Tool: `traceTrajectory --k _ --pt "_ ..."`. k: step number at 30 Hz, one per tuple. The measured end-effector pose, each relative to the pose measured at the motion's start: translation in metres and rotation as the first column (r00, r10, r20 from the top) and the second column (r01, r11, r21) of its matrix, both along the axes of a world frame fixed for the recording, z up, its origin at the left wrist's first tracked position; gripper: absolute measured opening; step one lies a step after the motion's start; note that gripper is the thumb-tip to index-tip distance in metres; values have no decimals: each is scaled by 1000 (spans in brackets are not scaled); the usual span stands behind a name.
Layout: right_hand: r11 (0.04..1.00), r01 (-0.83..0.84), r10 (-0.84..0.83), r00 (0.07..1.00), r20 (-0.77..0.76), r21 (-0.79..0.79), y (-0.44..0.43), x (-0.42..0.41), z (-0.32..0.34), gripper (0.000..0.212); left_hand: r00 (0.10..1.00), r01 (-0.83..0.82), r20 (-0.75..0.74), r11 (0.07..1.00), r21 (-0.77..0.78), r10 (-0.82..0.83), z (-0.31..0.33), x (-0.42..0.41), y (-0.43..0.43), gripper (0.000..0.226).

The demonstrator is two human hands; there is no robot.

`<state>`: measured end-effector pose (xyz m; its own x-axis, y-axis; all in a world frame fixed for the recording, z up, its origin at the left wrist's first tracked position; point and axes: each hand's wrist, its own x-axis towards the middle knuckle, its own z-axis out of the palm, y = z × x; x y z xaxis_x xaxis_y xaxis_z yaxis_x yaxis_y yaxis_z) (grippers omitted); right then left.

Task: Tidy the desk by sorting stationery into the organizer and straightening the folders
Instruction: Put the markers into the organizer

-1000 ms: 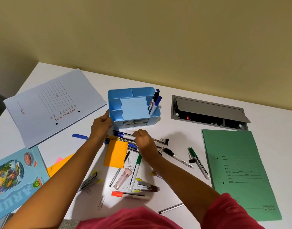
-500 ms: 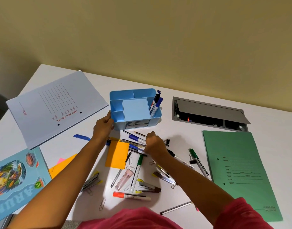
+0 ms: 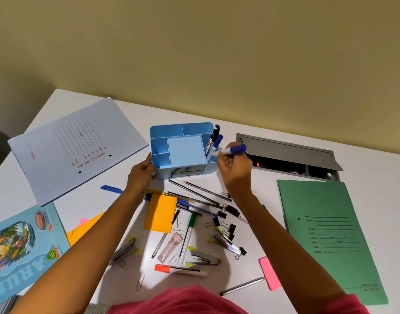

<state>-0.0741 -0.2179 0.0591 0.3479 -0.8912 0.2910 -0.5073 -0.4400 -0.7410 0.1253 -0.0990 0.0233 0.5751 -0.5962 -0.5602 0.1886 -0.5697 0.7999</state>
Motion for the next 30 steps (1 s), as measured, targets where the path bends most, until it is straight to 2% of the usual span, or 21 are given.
traceTrajectory --k 2,5,9,13,17,18,21,22,25,27,30 --pt "979 89 -85 996 -30 181 -14 10 -1 17 1000 1 -7 1000 -3 -1 1 0 0 44" --pt "975 157 -128 976 -174 160 -26 19 -7 16 1000 11 -10 1000 -13 -11 2 0 1 43" --pt "978 157 -116 956 -271 136 -31 24 -16 24 1000 21 -16 999 -37 -22 3 0 2 45" --pt "971 179 -136 960 -245 160 -30 28 -18 27 999 42 13 998 -36 -42 5 1 2 44" --pt "959 221 -200 971 -128 176 -22 24 -16 36 997 75 26 997 -6 -75 5 7 2 45" --pt "965 223 -213 973 -87 136 -17 21 -15 35 996 87 25 996 -5 -87 6 8 2 45" --pt "974 178 -175 984 32 -142 4 13 -19 20 994 110 29 994 -13 -109 8 8 2 44" --pt "973 157 -151 987 52 -171 13 12 -23 15 994 110 29 994 -18 -109 9 8 2 44" --pt "998 64 -64 998 10 -8 40 12 -38 11 994 107 18 994 -28 -106 11 7 4 45" --pt "992 -34 50 990 -128 123 54 9 -53 8 995 104 6 994 -31 -104 12 7 4 47" --pt "944 -170 253 924 -288 283 72 4 -71 10 995 100 -6 995 -28 -100 13 8 5 47"
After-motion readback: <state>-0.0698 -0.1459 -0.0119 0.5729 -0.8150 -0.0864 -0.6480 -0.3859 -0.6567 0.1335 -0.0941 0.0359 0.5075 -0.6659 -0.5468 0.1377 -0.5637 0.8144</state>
